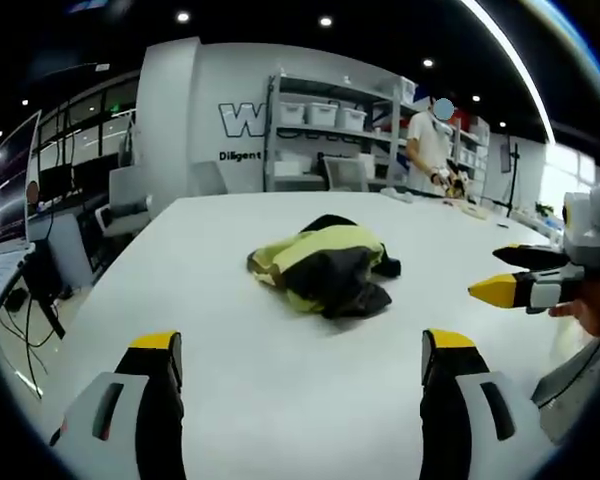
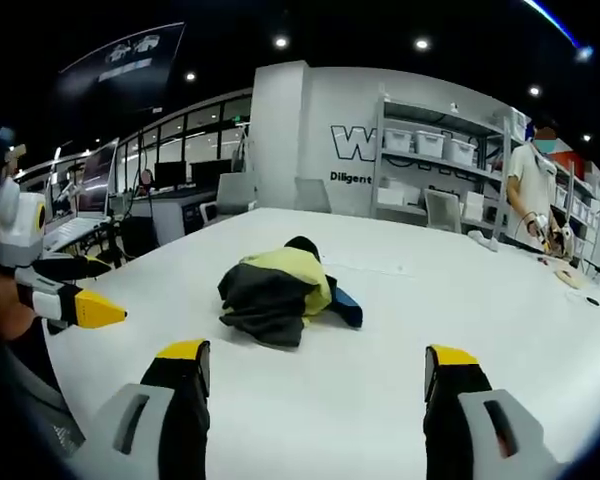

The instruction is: Fold the garment on the visible template until the final outline fits inside the template.

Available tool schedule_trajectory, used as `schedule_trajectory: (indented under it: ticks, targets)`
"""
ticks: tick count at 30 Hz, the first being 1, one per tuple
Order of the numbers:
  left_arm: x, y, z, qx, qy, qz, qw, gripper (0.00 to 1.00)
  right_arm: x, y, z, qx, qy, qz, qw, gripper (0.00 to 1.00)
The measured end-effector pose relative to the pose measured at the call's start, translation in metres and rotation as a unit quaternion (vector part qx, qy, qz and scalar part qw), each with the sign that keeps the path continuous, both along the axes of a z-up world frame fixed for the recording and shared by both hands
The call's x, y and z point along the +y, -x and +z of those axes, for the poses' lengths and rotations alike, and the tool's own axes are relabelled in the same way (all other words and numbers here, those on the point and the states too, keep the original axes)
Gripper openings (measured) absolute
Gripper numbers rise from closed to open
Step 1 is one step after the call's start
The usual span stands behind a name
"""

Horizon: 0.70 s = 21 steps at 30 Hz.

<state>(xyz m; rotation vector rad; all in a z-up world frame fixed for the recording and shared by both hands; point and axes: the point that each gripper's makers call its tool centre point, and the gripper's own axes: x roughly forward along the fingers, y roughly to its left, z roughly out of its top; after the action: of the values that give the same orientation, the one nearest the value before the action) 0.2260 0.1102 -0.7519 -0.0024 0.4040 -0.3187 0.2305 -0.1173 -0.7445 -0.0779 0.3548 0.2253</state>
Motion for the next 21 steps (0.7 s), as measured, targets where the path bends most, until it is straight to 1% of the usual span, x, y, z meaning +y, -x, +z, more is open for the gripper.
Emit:
schedule_trajectory:
  ticks: [1, 3, 4, 6, 8, 9, 10, 21]
  targets:
    - [0.000, 0.000, 0.000, 0.000, 0.000, 0.000, 1.0000, 0.94, 0.000, 0.000, 0.001, -0.001, -0.001, 0.000, 1.0000, 0.87]
    - [-0.001, 0.000, 0.000, -0.001, 0.000, 0.000, 1.0000, 0.96, -0.001, 0.001, -0.005, 0.008, 0.014, 0.000, 0.9999, 0.89]
    - [0.000, 0.000, 0.000, 0.000, 0.000, 0.001, 1.0000, 0.97, -0.001, 0.001, -0.005, 0.011, 0.013, 0.000, 0.9999, 0.90]
    - [0.000, -0.001, 0.000, -0.001, 0.001, 0.002, 1.0000, 0.98, 0.000, 0.000, -0.003, 0.006, 0.006, 0.000, 1.0000, 0.94]
    - [0.001, -0.001, 0.000, 0.000, 0.002, 0.005, 1.0000, 0.99, 0.000, 0.000, -0.003, 0.006, 0.006, 0.000, 1.0000, 0.96]
    - [0.001, 0.000, -0.001, 0.004, 0.003, 0.006, 1.0000, 0.99, 0.000, 0.001, -0.009, 0.019, 0.007, -0.001, 0.9998, 0.97]
    - [0.001, -0.001, -0.001, 0.004, 0.003, 0.007, 1.0000, 0.99, 0.001, 0.001, -0.010, 0.021, 0.007, 0.000, 0.9998, 0.98]
    - [0.001, 0.001, -0.004, 0.012, 0.006, 0.004, 0.9999, 0.99, 0.003, 0.003, -0.011, 0.022, 0.007, 0.004, 0.9997, 0.99]
